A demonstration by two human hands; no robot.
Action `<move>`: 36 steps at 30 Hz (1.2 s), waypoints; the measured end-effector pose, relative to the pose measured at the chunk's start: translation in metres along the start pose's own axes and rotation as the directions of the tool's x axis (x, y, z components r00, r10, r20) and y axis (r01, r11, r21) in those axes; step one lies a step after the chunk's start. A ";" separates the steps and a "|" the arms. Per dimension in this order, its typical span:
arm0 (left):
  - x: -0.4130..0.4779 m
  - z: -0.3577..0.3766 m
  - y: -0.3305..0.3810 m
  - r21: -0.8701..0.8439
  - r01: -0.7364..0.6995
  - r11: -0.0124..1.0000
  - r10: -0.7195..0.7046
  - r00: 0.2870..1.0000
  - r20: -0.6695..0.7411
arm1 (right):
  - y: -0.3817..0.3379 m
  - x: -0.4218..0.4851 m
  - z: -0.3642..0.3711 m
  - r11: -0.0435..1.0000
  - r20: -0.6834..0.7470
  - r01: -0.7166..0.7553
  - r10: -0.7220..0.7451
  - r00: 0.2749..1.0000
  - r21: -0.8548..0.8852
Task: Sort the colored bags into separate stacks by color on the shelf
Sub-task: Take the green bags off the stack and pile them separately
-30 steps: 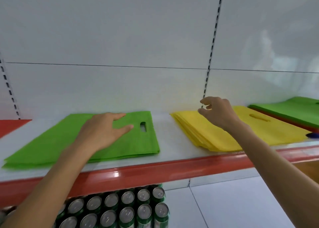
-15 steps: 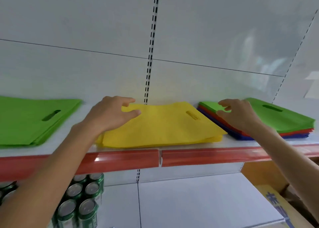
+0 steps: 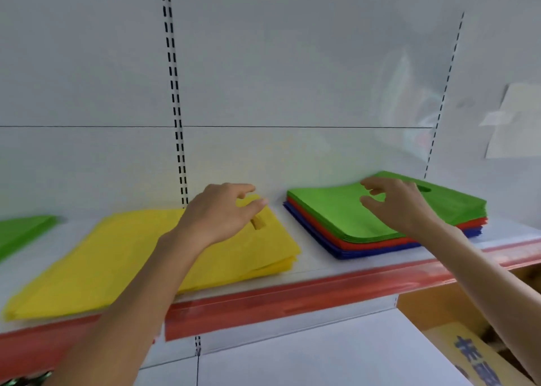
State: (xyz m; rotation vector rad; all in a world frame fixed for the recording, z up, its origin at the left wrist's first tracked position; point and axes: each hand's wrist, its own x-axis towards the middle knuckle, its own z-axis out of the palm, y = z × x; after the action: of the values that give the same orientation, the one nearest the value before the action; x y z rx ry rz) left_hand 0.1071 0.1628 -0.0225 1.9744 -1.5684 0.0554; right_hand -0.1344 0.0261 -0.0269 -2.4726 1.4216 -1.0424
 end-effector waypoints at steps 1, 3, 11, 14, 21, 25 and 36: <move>0.005 0.010 0.015 -0.009 -0.012 1.000 0.012 1.000 -0.007 | 0.012 0.006 -0.003 1.000 -0.001 0.010 -0.010 1.000 0.000; 0.017 0.033 0.047 0.001 -0.012 1.000 0.012 0.999 -0.030 | 0.036 0.019 -0.011 0.999 0.008 0.035 -0.035 0.999 -0.002; 0.059 0.118 0.110 0.258 0.155 0.954 -0.174 0.983 0.055 | 0.144 0.088 -0.039 0.990 0.114 0.084 -0.071 0.991 -0.112; 0.073 0.128 0.110 0.274 0.234 0.933 -0.273 0.955 0.115 | 0.174 0.106 -0.039 0.995 0.117 0.054 -0.044 0.992 -0.079; 0.095 0.135 0.113 0.259 0.290 0.921 -0.338 0.927 0.161 | 0.199 0.131 -0.032 0.998 0.085 -0.045 0.049 0.995 -0.044; 0.103 0.138 0.119 0.266 0.325 0.908 -0.370 0.918 0.141 | 0.203 0.144 -0.040 0.980 0.222 -0.036 0.081 0.972 -0.197; 0.098 0.166 0.125 0.373 0.246 0.894 -0.343 0.914 0.218 | 0.220 0.143 -0.031 0.976 0.147 -0.054 0.087 0.985 -0.211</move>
State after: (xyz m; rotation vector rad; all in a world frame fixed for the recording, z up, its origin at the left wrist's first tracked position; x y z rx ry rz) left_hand -0.0307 -0.0162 -0.0657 2.5751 -1.4770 -0.0877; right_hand -0.2650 -0.2031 -0.0201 -2.5535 1.6279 -0.7026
